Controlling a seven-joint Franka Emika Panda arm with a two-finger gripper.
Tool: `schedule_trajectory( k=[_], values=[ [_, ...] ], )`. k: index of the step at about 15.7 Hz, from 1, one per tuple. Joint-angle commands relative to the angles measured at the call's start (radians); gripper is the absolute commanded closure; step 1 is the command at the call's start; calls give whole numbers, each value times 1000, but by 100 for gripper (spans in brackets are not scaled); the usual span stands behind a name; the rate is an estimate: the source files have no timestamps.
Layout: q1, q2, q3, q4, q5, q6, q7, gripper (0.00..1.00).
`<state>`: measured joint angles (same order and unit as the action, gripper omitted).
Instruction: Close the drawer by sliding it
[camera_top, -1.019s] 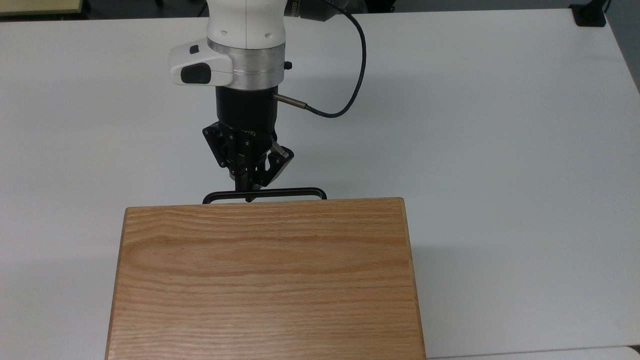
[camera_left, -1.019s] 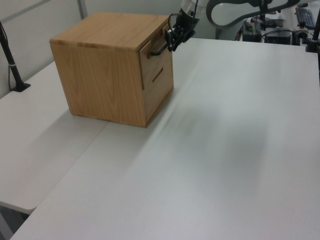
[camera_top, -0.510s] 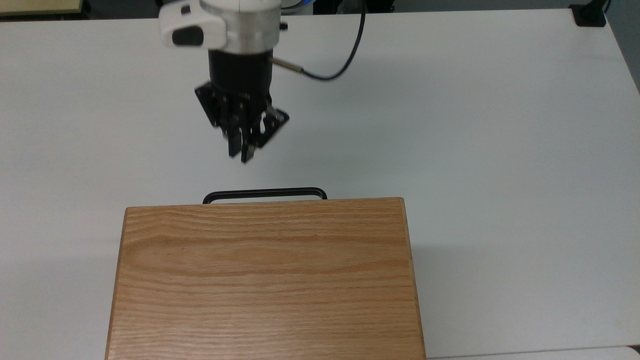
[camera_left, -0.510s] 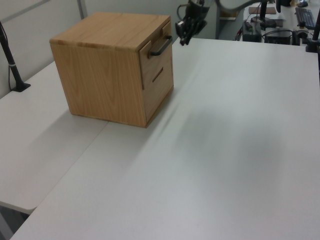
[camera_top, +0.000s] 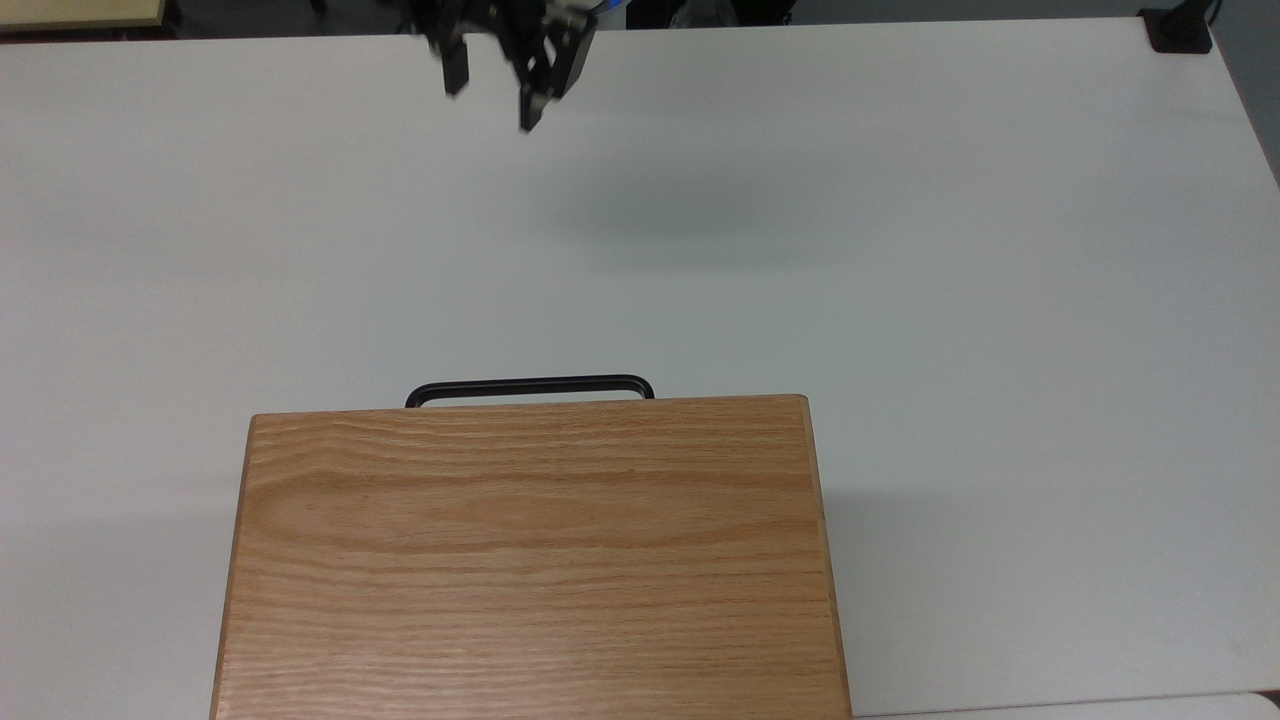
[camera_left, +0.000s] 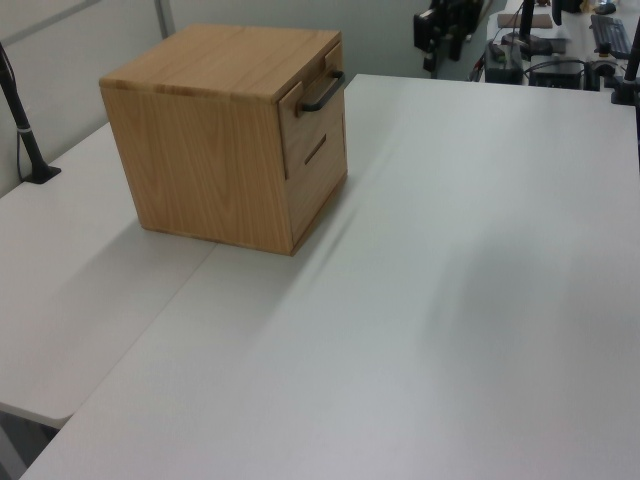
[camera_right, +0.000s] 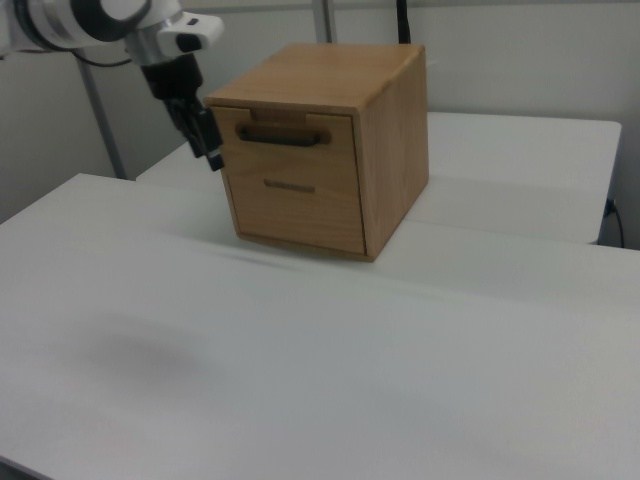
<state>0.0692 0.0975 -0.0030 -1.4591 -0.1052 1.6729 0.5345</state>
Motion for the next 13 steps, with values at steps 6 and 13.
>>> schedule_trajectory(
  k=[6,13],
  values=[
    [-2,-177,-3,-201,67,-25,-226,0],
    [-39,-167,-5,-191,67,-2,-476,0]
  ],
)
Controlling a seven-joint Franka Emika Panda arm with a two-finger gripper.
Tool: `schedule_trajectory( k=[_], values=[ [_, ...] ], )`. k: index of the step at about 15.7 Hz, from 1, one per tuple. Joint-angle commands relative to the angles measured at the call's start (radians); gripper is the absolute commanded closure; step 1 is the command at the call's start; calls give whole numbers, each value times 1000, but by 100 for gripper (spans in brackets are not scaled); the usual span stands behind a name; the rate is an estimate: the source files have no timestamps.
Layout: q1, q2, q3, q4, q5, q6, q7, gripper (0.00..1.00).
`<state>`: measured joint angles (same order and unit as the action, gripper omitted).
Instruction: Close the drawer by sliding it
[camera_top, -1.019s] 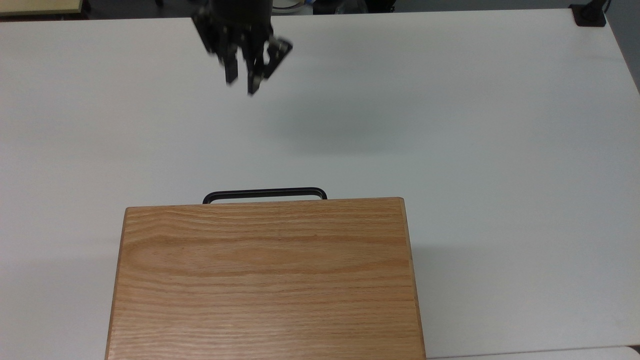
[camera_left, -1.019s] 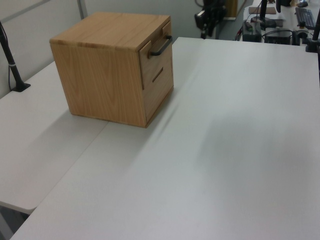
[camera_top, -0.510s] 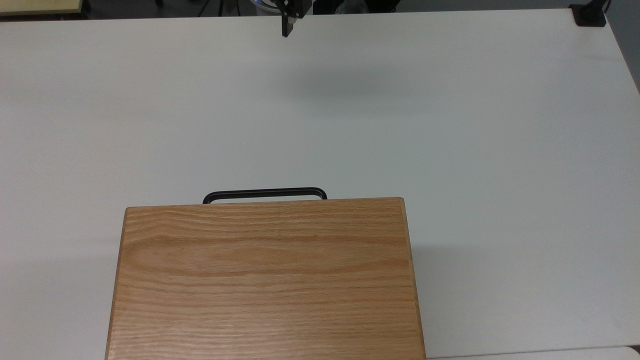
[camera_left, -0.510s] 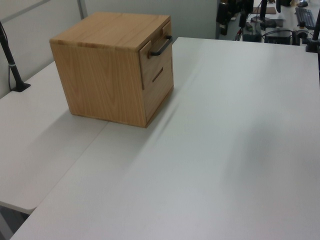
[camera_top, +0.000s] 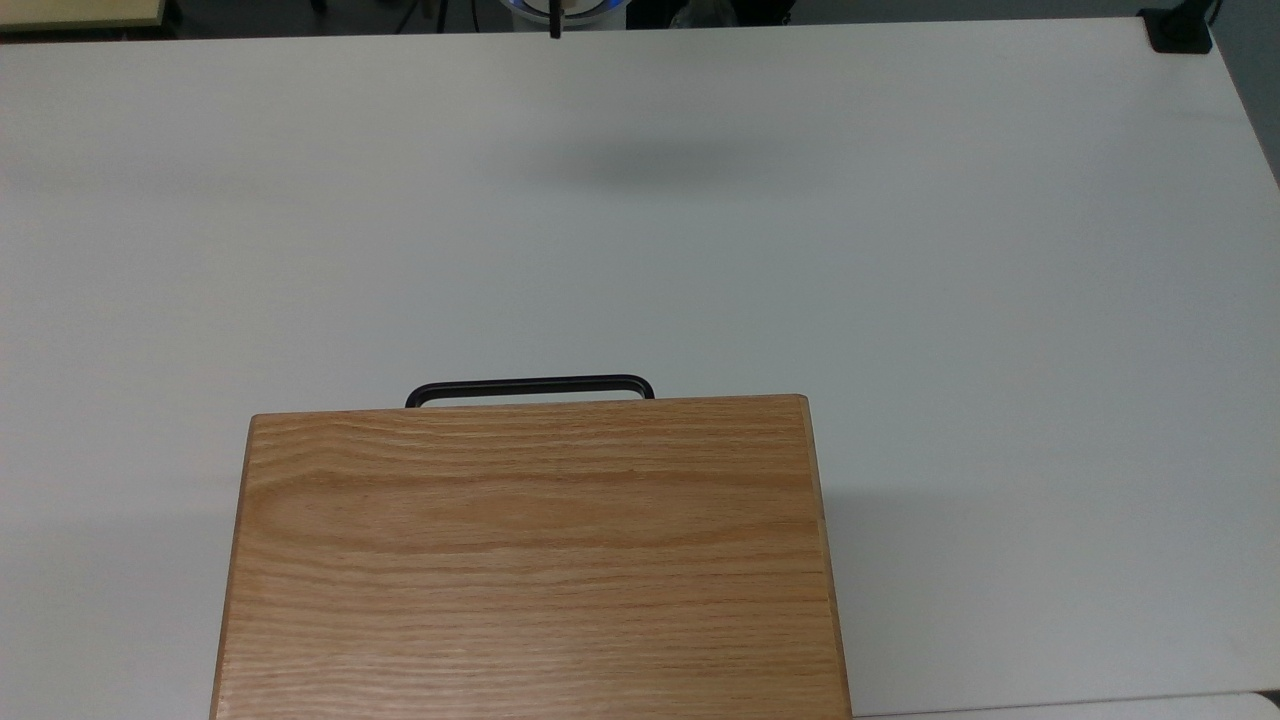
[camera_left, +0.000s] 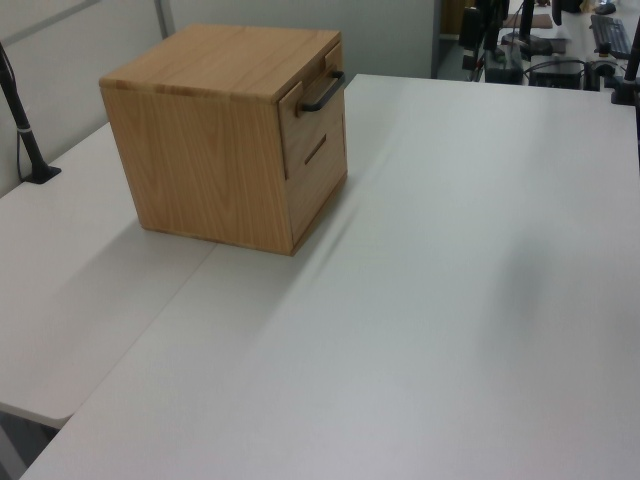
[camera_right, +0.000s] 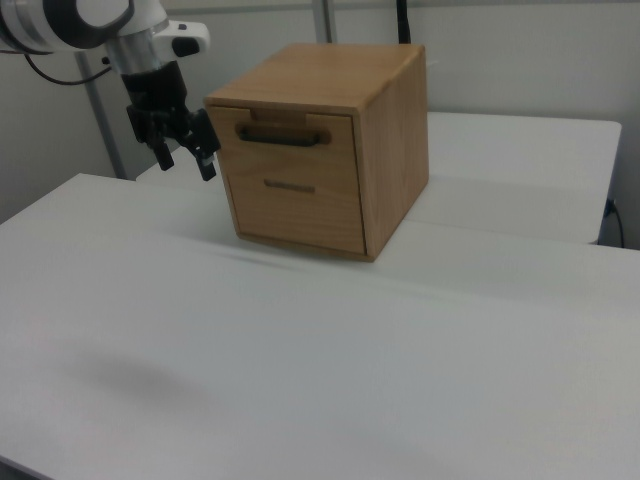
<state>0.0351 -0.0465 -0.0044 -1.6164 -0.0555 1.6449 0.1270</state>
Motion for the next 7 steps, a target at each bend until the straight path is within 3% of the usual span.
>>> schedule_trajectory(
  k=[1,7],
  values=[
    [-3,-21,-3,-34,17,26,-57,0],
    [-1,-20,-3,-34,17,27,-70,0]
  ],
)
